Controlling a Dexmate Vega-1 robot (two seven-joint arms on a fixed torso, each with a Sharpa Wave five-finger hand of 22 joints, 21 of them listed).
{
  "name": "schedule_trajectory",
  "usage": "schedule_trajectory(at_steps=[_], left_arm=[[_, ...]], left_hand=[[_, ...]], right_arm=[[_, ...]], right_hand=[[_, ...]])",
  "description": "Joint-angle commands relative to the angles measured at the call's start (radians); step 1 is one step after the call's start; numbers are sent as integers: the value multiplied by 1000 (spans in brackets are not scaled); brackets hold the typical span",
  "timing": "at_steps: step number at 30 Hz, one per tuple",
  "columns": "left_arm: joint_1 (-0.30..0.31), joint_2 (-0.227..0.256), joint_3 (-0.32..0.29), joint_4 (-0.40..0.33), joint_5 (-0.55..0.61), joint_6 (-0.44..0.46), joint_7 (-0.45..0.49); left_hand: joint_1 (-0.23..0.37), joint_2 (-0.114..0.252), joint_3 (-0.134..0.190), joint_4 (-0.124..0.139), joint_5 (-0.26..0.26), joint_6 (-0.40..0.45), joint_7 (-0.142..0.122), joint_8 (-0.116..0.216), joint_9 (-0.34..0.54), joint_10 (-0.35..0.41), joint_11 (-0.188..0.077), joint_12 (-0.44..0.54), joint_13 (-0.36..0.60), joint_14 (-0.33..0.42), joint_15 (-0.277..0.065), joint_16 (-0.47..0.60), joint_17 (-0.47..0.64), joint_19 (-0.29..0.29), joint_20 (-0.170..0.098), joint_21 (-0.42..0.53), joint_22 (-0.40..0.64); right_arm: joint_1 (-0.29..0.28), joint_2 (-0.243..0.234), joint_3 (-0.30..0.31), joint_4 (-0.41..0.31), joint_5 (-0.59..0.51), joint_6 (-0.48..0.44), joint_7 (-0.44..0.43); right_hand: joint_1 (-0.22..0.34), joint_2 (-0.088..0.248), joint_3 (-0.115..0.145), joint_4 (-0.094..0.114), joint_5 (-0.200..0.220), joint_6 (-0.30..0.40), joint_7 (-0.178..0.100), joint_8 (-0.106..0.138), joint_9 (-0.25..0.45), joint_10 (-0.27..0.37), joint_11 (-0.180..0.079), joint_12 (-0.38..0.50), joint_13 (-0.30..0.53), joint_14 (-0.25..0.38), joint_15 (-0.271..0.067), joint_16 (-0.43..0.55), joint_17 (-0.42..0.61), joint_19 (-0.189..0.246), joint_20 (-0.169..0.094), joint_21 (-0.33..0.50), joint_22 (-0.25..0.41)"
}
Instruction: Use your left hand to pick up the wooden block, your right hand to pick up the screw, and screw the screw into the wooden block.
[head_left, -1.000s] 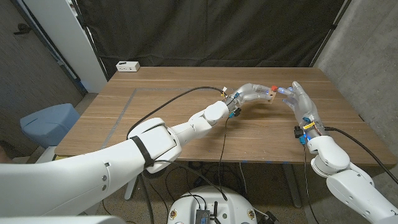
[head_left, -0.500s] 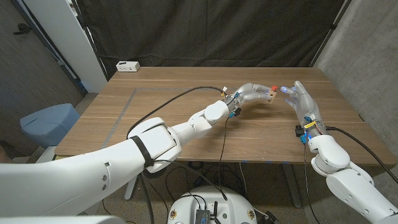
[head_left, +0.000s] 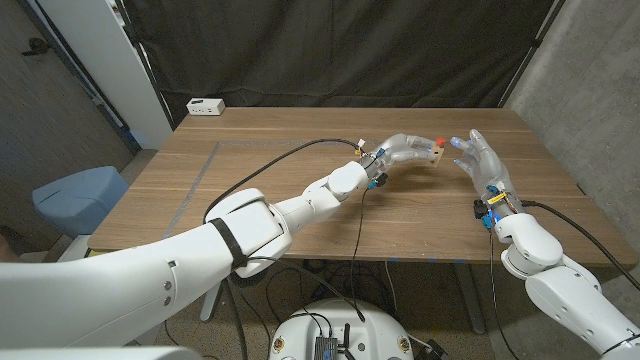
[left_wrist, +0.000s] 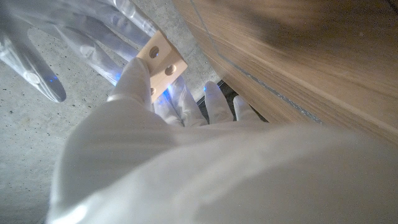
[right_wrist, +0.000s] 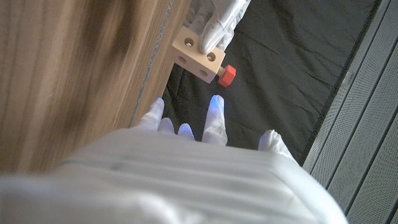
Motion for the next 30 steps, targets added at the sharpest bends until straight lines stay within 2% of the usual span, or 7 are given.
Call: schedule_trajectory(at_steps=[1,17,30], left_arm=[[2,1,-2,-1,2,-6,3],[2,-2,0,-1,4,-7,5],[4,-2,0,-4,6,-12,6]], left_hand=[[2,25,31,23,5,100,27,12,3,11,-5,11,92,10,-58,-1,6,2,-1,2,3],[3,25,31,22,5,101,28,12,3,12,-5,11,91,10,-58,-1,6,1,-4,1,3],[5,25,32,21,6,99,28,11,3,14,-5,12,91,10,-57,-1,5,2,-6,2,3]], right_arm=[[21,-31,-11,19,37,-12,54],[50,-63,-29,43,68,-11,106],[54,-71,-35,44,72,-3,106]], right_hand=[[-15,-2,-3,12,5,-39,-1,-3,3,-32,-3,-4,2,-26,6,-3,5,-17,5,-4,3],[-41,-7,-13,26,9,-108,1,-2,1,-75,-9,-2,2,-60,6,-2,8,-50,14,-5,4],[-49,-6,-15,31,11,-94,3,11,0,-75,-8,3,2,-60,4,2,9,-55,14,-3,4]])
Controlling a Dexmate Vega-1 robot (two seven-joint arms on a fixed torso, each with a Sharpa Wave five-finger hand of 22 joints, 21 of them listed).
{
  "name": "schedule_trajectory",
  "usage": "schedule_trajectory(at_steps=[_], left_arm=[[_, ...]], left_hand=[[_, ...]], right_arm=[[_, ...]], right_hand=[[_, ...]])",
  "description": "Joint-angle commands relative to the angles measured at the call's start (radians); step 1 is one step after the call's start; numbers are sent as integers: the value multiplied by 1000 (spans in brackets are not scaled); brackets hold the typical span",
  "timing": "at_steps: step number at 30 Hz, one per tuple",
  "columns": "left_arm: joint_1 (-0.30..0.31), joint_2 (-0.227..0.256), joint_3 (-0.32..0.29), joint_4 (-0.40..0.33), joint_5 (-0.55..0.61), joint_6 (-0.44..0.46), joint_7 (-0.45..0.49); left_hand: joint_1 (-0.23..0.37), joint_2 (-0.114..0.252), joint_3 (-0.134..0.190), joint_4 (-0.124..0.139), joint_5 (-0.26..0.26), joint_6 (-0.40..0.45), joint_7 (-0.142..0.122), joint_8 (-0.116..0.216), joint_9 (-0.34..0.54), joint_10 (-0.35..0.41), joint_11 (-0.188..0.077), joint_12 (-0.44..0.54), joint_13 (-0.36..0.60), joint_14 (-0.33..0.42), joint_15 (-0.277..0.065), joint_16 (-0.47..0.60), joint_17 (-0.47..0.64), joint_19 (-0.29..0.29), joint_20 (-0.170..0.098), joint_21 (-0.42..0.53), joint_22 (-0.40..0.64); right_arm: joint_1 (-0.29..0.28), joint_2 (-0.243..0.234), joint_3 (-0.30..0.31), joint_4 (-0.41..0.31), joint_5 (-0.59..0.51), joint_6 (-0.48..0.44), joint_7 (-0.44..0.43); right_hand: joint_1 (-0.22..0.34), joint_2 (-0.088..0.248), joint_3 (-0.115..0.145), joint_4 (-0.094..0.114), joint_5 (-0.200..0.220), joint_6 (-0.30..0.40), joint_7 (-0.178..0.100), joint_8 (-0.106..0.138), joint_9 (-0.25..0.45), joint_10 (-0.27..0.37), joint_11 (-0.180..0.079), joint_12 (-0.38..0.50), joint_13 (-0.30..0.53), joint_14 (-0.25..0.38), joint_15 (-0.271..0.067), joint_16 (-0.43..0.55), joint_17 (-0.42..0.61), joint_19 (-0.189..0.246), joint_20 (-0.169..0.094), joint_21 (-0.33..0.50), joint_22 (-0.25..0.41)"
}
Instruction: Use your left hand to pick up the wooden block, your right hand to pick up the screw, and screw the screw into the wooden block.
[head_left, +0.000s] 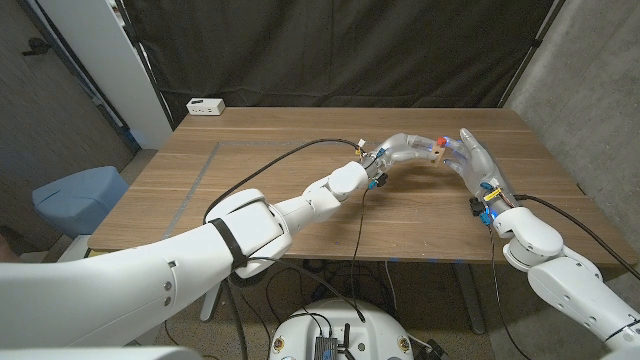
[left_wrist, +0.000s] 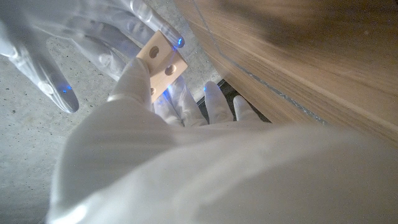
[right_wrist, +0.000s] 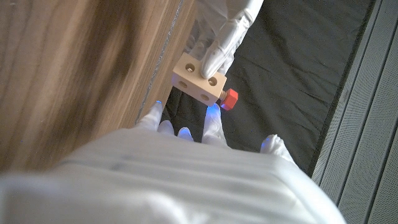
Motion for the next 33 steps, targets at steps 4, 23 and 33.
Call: schedule_trajectory(at_steps=[4,23,33], left_arm=[[3,-1,-1,-2,2,-3,-1],[4,-4,-3,1,-6,12,-7],[2,-5,-4,2,-8,17,-9]], left_hand=[[5,25,32,21,8,101,29,12,2,14,-3,11,92,10,-57,-1,5,2,-6,1,3],[4,26,33,22,8,100,29,11,2,15,-3,11,91,10,-57,-1,5,2,-7,2,3],[3,26,33,22,9,100,30,11,2,14,-3,11,92,11,-56,-1,5,1,-6,1,3]], right_arm=[[4,-9,-7,4,8,11,2],[-1,-8,-10,-3,8,12,-11],[-9,-5,-8,-7,3,14,-23]], right_hand=[[-11,-3,2,8,5,30,-2,18,3,-13,-4,6,2,-24,5,4,4,-8,5,-2,1],[-9,3,9,8,13,121,-18,44,1,20,-20,18,1,-10,0,12,0,3,2,7,1],[-6,6,12,7,15,150,-14,48,1,38,-23,23,1,2,-5,16,-2,10,-1,9,1]])
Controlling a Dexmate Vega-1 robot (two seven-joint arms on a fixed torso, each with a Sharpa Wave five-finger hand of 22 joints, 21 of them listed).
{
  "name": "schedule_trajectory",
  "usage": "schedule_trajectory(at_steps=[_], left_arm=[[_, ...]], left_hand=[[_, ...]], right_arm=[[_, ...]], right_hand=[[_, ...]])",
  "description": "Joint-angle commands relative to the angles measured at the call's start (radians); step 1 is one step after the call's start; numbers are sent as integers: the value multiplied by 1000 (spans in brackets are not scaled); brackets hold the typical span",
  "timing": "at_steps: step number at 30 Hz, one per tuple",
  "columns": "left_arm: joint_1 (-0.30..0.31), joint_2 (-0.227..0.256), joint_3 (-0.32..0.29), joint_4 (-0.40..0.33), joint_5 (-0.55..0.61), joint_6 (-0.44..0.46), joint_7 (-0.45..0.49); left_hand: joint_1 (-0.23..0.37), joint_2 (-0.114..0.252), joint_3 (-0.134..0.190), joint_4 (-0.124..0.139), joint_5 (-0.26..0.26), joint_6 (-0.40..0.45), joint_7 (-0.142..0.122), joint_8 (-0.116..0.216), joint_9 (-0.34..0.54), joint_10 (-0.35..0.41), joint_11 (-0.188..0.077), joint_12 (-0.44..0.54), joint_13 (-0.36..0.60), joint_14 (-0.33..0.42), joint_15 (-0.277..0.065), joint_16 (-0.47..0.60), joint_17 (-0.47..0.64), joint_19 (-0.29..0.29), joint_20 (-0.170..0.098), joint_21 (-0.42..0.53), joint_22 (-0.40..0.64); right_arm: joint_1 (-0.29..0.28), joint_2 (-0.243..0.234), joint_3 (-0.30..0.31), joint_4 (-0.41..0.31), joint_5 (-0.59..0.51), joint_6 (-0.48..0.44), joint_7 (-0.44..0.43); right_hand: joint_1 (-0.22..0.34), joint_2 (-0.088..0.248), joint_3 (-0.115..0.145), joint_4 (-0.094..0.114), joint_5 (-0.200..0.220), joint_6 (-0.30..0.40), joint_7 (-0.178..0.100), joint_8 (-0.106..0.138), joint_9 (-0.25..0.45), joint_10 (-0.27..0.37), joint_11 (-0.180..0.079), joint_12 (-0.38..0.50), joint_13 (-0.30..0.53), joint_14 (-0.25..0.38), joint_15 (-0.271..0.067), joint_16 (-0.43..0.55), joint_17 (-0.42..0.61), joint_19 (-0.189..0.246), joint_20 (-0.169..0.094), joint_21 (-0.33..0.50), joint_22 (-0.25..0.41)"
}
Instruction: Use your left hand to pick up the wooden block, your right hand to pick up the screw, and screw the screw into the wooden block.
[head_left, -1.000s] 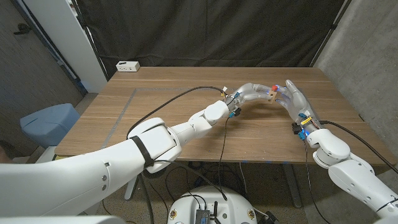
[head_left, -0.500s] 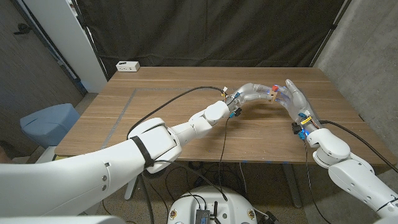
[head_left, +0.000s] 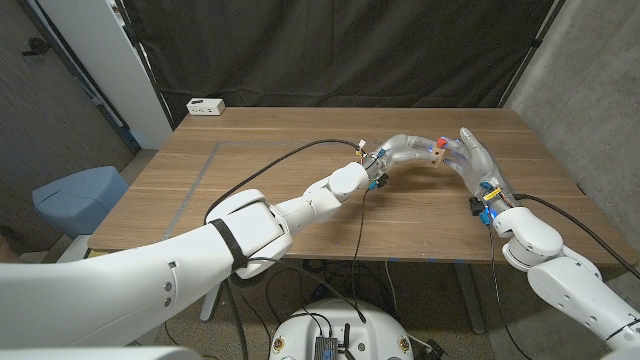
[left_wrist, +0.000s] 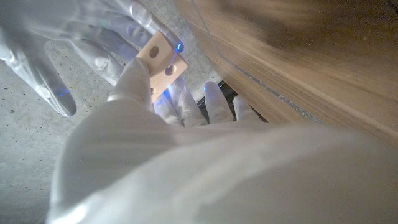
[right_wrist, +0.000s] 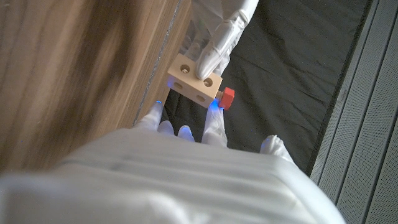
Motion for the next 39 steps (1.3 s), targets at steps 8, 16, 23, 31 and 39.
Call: schedule_trajectory(at_steps=[8,16,23,31,39], left_arm=[[-3,-5,-2,5,-8,18,-6],[-6,-7,-2,8,-14,31,-10],[-10,-10,-2,11,-21,48,-15],[-14,-13,0,14,-28,65,-20],[-20,-15,4,15,-32,76,-24]], left_hand=[[2,26,34,23,9,100,29,11,2,15,-3,11,91,11,-57,-1,5,1,-5,1,3],[3,26,34,22,10,101,28,12,2,14,-3,11,91,11,-57,-1,5,2,-5,2,3],[3,27,35,22,10,100,28,11,2,14,-2,11,91,11,-58,-1,5,2,-5,2,3],[2,27,35,22,10,100,29,12,2,15,-2,11,91,11,-58,-1,6,2,-5,1,3],[2,27,36,22,10,100,31,11,2,15,-3,11,91,12,-58,-1,5,1,-4,1,3]], right_arm=[[-13,9,2,-8,-8,3,-25],[-17,14,3,-13,-13,-3,-39],[-15,16,0,-12,-11,-6,-40],[-12,12,-1,-12,-6,-15,-36],[-11,14,-3,-8,-6,-9,-34]], right_hand=[[2,12,10,1,9,35,3,9,2,19,-7,9,3,13,-4,11,0,10,3,4,3],[6,14,13,-1,11,61,2,12,1,38,-20,12,3,25,-10,13,-2,19,2,6,3],[9,15,16,-3,12,85,5,16,1,51,-29,14,2,33,-14,15,-3,25,1,7,3],[13,16,19,-5,13,110,6,19,1,62,-36,14,2,38,-15,14,-4,28,-1,7,3],[15,16,21,-6,14,127,9,21,1,73,-41,15,2,44,-19,15,-5,32,-1,7,3]])
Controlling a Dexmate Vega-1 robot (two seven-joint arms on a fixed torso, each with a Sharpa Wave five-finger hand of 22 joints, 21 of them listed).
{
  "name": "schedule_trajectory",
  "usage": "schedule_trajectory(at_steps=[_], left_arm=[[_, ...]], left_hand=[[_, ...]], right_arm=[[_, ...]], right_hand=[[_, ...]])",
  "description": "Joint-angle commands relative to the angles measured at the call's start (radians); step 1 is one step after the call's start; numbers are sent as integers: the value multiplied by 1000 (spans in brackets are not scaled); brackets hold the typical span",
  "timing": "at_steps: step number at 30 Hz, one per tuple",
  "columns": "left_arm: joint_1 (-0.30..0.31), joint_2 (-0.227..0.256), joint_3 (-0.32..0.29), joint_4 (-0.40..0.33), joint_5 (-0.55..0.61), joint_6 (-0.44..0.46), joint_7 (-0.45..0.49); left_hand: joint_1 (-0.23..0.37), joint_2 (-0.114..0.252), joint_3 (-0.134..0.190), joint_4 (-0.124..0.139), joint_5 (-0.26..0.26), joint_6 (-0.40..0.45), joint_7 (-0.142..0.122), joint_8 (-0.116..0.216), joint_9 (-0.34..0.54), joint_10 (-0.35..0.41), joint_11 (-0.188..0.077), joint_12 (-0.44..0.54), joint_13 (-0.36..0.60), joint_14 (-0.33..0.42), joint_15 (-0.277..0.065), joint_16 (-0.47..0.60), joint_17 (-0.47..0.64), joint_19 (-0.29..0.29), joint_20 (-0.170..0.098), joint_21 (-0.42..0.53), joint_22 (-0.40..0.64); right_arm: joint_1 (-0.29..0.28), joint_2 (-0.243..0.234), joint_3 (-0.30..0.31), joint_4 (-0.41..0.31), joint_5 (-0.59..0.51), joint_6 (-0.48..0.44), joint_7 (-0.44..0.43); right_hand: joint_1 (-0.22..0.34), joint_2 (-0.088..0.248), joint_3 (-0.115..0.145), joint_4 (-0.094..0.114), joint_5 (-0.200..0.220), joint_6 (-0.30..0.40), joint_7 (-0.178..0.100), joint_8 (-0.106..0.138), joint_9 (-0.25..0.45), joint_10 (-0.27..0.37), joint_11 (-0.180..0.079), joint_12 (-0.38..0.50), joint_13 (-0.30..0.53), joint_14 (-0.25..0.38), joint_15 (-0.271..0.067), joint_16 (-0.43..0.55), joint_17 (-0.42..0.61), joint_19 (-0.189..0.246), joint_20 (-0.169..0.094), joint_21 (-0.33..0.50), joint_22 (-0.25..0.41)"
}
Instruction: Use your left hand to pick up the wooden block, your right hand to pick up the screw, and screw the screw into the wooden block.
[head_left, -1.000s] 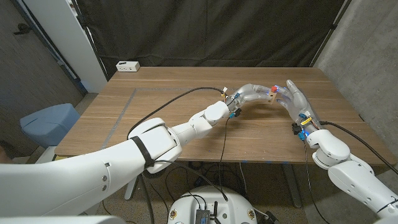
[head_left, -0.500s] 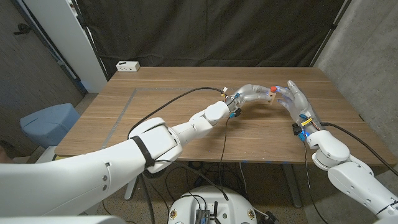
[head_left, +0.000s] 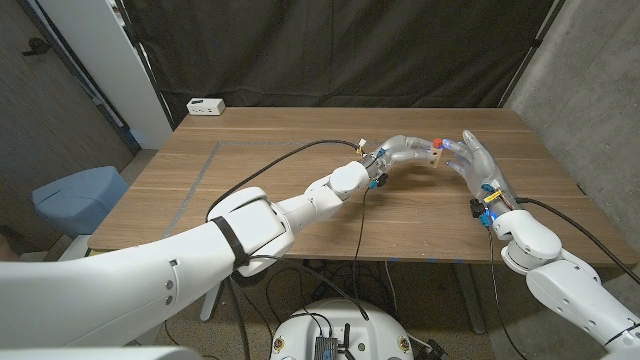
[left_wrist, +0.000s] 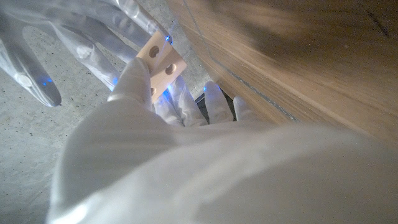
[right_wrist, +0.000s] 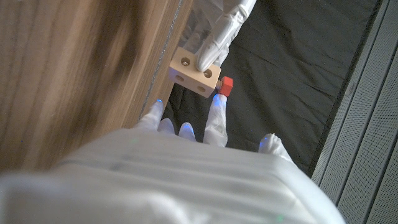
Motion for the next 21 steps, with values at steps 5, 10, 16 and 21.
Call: schedule_trajectory(at_steps=[5,10,16,21], left_arm=[[-12,-5,8,3,-9,27,-8],[-12,-5,9,4,-11,30,-9],[-8,-2,10,2,-10,17,-6],[-4,-1,10,0,-7,5,-5]], left_hand=[[2,26,32,27,7,101,31,12,2,13,-5,14,91,11,-58,-1,5,1,-4,1,3],[2,27,32,26,7,101,30,12,2,14,-5,14,91,12,-58,-1,5,1,-4,1,3],[2,27,32,27,7,101,29,12,2,13,-5,14,92,12,-58,-1,5,2,-4,1,3],[1,28,33,27,7,101,30,11,2,13,-4,14,92,12,-57,-2,5,2,-3,1,3]], right_arm=[[4,2,-6,5,-1,5,2],[-1,0,-4,0,-1,4,1],[-7,-7,-2,-1,2,7,14],[-15,-12,2,-4,-2,14,21]], right_hand=[[8,9,9,1,7,47,1,14,3,20,-7,11,2,15,-2,10,-1,12,3,6,2],[9,9,10,0,8,61,3,16,3,27,-12,12,2,17,-5,10,-1,14,3,6,2],[10,10,12,0,8,81,10,19,3,34,-18,11,2,20,-7,9,-1,15,5,5,2],[11,10,13,-1,9,88,11,19,3,35,-23,10,2,21,-9,9,-2,15,5,5,2]])
